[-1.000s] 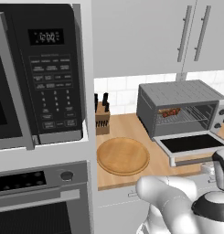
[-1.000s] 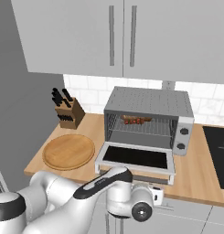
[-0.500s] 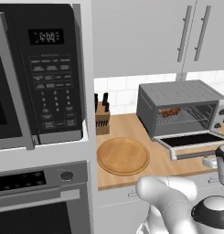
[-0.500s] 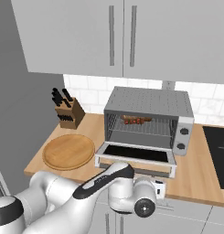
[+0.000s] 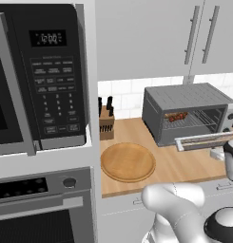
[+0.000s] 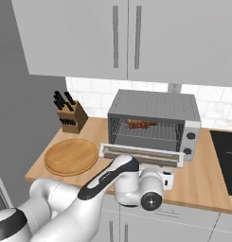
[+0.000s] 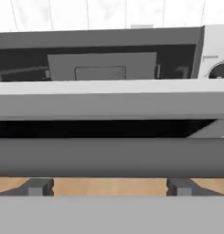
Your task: Pick up the kebab skewer and baguette bread, and place them inside the toaster oven. Close the toaster oven door and start by setting the timer.
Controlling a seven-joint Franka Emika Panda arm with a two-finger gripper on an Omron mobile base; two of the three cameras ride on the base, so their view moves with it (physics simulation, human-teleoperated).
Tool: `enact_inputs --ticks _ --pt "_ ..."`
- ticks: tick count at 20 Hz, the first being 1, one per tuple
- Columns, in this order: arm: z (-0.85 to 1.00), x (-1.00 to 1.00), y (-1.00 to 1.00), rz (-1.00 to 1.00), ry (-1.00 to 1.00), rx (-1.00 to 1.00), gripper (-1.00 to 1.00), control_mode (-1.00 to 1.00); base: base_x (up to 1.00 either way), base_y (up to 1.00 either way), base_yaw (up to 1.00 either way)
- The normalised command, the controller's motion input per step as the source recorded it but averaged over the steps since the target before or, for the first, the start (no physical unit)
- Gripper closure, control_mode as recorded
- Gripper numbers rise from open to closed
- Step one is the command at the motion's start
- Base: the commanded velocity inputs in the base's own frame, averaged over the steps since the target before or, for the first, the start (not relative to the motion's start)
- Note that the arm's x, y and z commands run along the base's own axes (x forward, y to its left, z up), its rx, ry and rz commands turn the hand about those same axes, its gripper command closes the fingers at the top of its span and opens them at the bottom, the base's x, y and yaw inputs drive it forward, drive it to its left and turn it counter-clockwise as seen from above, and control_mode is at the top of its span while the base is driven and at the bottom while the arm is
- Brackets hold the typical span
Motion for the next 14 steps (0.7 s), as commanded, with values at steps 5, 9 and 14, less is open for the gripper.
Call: enact_inputs --ticks 5,9,14 --pt "0.54 0.41 0.0 0.0 -0.08 0.0 -1.0 -1.0 0.0 0.0 0.0" --pt "0.52 0.39 0.0 0.0 -0.08 0.0 -1.0 -1.0 0.0 0.0 0.0" --pt "0.45 0.33 0.0 0.0 -0.07 0.0 -1.0 -1.0 0.0 0.0 0.0"
